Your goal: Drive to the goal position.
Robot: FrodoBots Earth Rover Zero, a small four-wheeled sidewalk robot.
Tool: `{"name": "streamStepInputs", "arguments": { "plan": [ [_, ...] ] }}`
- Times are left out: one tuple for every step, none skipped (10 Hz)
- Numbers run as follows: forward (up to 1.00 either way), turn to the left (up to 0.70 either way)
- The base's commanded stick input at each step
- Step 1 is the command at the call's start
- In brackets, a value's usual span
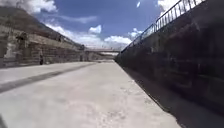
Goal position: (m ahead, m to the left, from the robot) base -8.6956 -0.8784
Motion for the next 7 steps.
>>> {"name": "streamStepInputs", "arguments": {
  "plan": [
    [1.0, 0.0],
    [1.0, 0.0],
    [1.0, 0.0],
    [1.0, 0.0],
    [1.0, 0.0],
    [1.0, 0.0],
    [1.0, 0.0]
  ]
}}
